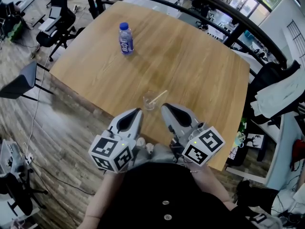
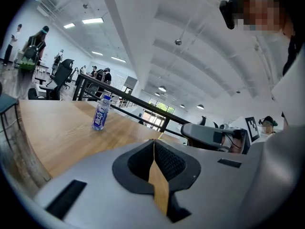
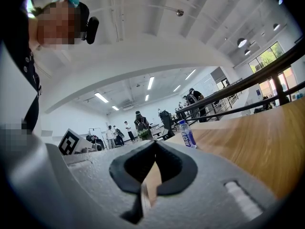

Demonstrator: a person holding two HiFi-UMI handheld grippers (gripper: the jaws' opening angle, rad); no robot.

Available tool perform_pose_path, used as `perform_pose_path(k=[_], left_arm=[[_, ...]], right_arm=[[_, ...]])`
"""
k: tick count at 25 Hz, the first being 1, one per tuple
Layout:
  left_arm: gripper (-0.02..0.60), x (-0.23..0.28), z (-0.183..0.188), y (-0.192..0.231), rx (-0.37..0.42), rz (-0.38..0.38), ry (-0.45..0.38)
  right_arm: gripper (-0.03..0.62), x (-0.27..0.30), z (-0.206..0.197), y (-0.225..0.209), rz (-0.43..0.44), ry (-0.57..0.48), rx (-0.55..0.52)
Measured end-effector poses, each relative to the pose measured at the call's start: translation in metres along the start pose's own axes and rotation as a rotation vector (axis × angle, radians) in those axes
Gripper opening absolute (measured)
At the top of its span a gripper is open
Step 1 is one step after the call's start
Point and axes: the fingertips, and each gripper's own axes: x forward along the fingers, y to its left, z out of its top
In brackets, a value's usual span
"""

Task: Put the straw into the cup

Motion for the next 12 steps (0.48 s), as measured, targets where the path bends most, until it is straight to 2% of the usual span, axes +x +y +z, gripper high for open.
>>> perform_pose_path(k=[12], left_arm=[[0.02,0.0015,-0.0013,0.0024,-0.002,0.004,0.004]], right_arm=[[-0.002,0.0042,-0.0047,0.0013,-0.002,0.026,-0.02]])
